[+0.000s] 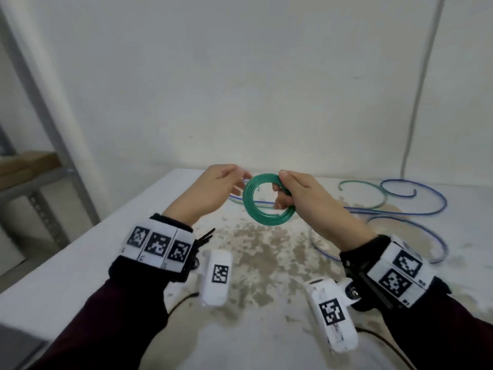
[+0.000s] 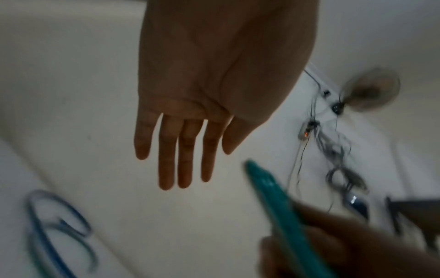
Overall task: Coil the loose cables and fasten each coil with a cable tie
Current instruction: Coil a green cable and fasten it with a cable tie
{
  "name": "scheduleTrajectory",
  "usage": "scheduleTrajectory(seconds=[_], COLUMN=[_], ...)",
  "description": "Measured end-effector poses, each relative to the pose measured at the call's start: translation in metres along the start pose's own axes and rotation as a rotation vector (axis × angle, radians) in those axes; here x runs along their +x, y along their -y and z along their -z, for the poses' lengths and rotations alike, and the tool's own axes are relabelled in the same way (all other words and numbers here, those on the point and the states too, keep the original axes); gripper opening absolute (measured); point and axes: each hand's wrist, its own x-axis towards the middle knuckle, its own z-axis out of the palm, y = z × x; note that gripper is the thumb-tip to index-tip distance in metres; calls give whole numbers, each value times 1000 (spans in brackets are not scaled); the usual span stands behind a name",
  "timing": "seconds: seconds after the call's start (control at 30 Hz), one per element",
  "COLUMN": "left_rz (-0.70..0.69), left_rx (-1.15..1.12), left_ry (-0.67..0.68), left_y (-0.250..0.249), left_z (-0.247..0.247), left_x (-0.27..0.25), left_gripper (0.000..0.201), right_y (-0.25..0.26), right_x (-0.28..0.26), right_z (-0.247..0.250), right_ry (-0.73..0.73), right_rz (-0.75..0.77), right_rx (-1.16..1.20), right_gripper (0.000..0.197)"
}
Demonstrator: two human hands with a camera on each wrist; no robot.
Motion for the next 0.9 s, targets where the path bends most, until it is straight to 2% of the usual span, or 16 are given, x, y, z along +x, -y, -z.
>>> scheduleTrajectory(seconds=[0.07,0.13,0.2,0.3,0.4,0.57,0.9], left_rz=[99,282,391,398,373,353,421], left_rx=[403,749,942,1094,1198,1262,1115], left_ry=[52,166,242,247,257,240,201], left_y=[25,47,59,67,77,89,92], left_z=[19,29,33,28,21,17,25], left_x=[4,1,-4,-14,-17,-20,-18], left_gripper=[21,22,29,22,10,19,11], right_y=[1,2,1,-2,-2,-5,-9], right_x=[-4,-9,-12,-15,-17,-20,-19], right_z=[-17,-34,-50,-65,-72,-77,-76], right_ry=[29,91,160,212,207,242,273], right_rz=[-17,-23,-55,-114,-140,-141,-160], right_rx=[-46,-131,-134,-58,-19,-3,2], right_gripper=[43,44,45,43,42,42,40])
